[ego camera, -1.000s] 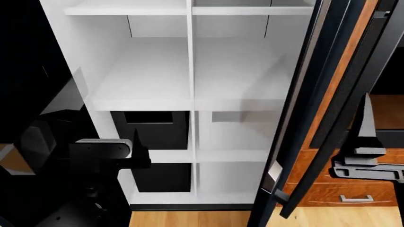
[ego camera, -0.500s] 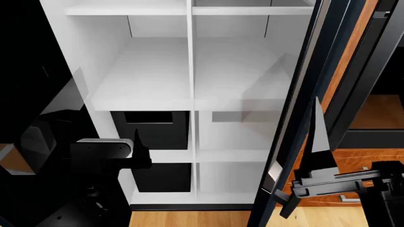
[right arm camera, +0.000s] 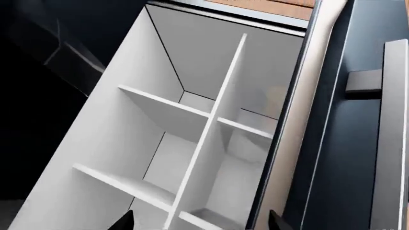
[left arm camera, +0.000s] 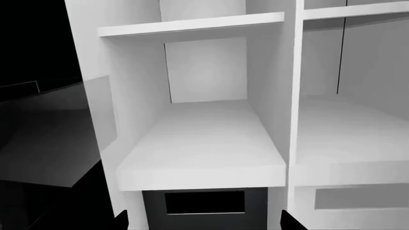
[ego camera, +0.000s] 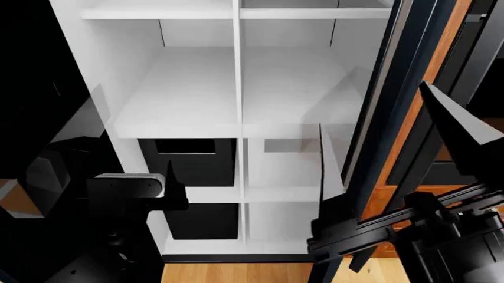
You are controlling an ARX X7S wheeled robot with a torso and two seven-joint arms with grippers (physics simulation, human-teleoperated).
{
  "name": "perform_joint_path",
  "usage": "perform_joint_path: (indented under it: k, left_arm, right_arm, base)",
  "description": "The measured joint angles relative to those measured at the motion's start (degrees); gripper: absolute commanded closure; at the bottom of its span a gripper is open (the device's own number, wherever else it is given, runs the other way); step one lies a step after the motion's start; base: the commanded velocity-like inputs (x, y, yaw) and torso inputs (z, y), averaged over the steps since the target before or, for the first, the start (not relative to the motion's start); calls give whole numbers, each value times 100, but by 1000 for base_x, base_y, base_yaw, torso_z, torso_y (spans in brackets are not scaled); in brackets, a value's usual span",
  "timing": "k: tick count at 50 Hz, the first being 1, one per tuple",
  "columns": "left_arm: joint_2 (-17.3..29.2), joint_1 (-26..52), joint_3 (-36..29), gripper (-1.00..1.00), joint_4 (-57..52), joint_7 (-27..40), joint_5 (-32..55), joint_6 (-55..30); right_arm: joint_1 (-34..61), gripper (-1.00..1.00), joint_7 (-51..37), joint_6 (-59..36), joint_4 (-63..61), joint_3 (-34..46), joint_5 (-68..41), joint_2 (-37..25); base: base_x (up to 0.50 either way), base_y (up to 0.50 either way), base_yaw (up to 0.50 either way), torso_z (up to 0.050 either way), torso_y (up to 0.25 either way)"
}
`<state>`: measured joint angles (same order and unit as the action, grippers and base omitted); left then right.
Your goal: Open the fridge door
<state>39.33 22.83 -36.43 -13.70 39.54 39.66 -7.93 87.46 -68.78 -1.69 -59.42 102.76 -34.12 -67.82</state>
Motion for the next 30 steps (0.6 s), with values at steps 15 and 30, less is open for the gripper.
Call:
perform_joint_path:
  k: [15,30]
  left_arm:
    - [15,-32,21,-100,1,-2,5,25]
    - [30,-70,44,-100,12,-8,9,59]
  right_arm:
    - [889,-100,-274,211,162,1036,-424,1207]
    - [808,-100,-270,503,612,1127,-893,2269]
  base:
    - [0,0,0,0,0]
    - [0,0,0,0,0]
